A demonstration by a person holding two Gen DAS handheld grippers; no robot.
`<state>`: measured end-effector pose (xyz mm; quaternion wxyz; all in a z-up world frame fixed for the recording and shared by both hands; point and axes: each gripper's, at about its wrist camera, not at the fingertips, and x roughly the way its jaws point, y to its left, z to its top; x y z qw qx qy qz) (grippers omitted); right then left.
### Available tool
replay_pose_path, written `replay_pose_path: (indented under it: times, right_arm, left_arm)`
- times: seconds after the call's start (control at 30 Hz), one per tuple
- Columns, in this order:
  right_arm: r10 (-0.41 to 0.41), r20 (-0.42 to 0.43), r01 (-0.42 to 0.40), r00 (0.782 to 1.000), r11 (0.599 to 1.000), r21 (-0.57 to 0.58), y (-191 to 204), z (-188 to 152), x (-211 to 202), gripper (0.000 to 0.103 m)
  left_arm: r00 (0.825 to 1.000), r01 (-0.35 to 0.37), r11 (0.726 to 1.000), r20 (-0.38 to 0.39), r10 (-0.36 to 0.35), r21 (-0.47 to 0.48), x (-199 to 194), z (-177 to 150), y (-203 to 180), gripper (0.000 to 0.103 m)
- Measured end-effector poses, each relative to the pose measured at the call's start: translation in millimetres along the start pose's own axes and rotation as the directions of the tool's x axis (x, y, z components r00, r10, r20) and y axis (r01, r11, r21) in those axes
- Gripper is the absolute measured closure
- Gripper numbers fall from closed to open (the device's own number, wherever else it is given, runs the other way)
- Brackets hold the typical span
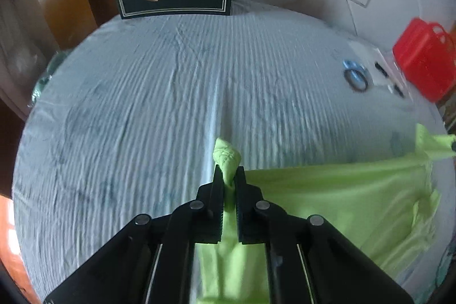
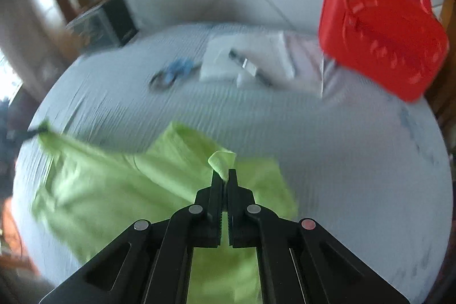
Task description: Fold clothes
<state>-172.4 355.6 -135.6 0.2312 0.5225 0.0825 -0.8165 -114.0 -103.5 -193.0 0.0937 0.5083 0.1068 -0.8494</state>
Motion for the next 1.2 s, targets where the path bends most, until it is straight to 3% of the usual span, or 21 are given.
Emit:
replay_pose_path:
  times: [0.13,0.2,0.23,0.27,0.3,0.33,0.37,0.47,0.53,0.67,0.8,0.9,0.97,1.0,1.03,1.1,1.17,1.2]
  right_arm:
    - [0.008,-0.078,-0.005,0.997,0.999,0.044,-8,-49,-4,0.095]
    - [0.012,-0.124,0.0,0.992,0.996,0.094,-16,-68,-1,0.088]
    - [0.014,-0.147,0.003,0.989,0.993,0.118,-21,-78,1,0.087]
    - [0.017,-0.163,0.007,0.986,0.99,0.143,-25,-86,2,0.087]
    - [0.019,-0.143,0.006,0.989,0.985,0.173,-31,-83,-4,0.084]
    - [0.019,-0.124,0.006,0.992,0.98,0.2,-37,-80,-10,0.079]
    - [0.015,-0.109,0.008,0.994,0.977,0.214,-41,-77,-15,0.079]
    - [0.005,-0.076,0.016,0.997,0.962,0.271,-53,-60,-23,0.078]
    - [0.004,-0.075,0.02,0.997,0.949,0.314,-60,-47,-19,0.077]
    - [0.016,-0.104,0.027,0.994,0.918,0.396,-76,-22,3,0.071]
    - [0.037,-0.153,0.033,0.988,0.902,0.431,-84,-7,33,0.056]
    - [0.053,-0.185,0.035,0.981,0.897,0.44,-82,-2,55,0.055]
    - [0.033,-0.223,0.064,0.974,0.908,0.414,-77,-2,69,0.055]
    - [0.02,-0.22,0.067,0.975,0.924,0.377,-71,1,71,0.069]
    - [0.006,-0.217,0.07,0.976,0.938,0.339,-65,4,73,0.099]
    - [-0.025,-0.202,0.079,0.979,0.961,0.265,-54,10,75,0.097]
    - [-0.107,-0.099,0.128,0.989,0.963,0.238,-57,18,61,0.097]
    - [-0.183,-0.065,0.193,0.981,0.955,0.226,-62,21,59,0.097]
  left_arm:
    - [0.997,0.029,0.999,-0.075,-0.027,0.02,3,-33,-7,0.096]
    - [0.988,0.039,0.999,-0.149,-0.035,0.027,0,-48,-5,0.088]
    - [0.986,0.036,0.999,-0.161,-0.031,0.029,-5,-52,-4,0.074]
    - [0.987,0.037,0.999,-0.156,-0.032,0.028,-13,-56,-2,0.05]
    - [0.99,0.047,0.999,-0.137,-0.044,0.017,-24,-54,0,0.037]
    - [0.992,0.058,0.998,-0.115,-0.057,0.005,-35,-52,3,0.016]
    - [0.994,0.068,0.998,-0.089,-0.069,-0.02,-46,-46,7,0.008]
    - [0.996,0.065,0.995,-0.056,-0.069,-0.074,-60,-26,18,0.008]
    - [0.997,0.013,0.997,-0.077,-0.019,-0.079,-48,-12,22,0.008]
    - [0.984,-0.053,0.996,-0.176,0.039,-0.076,0,4,25,0.008]
    - [0.966,-0.075,0.996,-0.251,0.06,-0.051,36,3,17,0.008]
    - [0.953,-0.053,0.998,-0.301,0.038,-0.042,50,-4,9,0.02]
    - [0.949,-0.048,0.999,-0.314,0.04,-0.016,54,-7,2,0.053]
    - [0.955,-0.032,0.999,-0.296,0.03,-0.001,50,-6,-2,0.075]
    - [0.961,-0.013,1.0,-0.277,0.016,0.013,46,-4,-7,0.101]
    - [0.979,-0.066,0.998,-0.191,0.069,0.022,32,3,-10,0.101]
    - [0.983,-0.147,0.989,-0.116,0.143,-0.025,29,13,-1,0.101]
    - [0.982,-0.154,0.986,-0.118,0.145,-0.066,35,16,5,0.101]
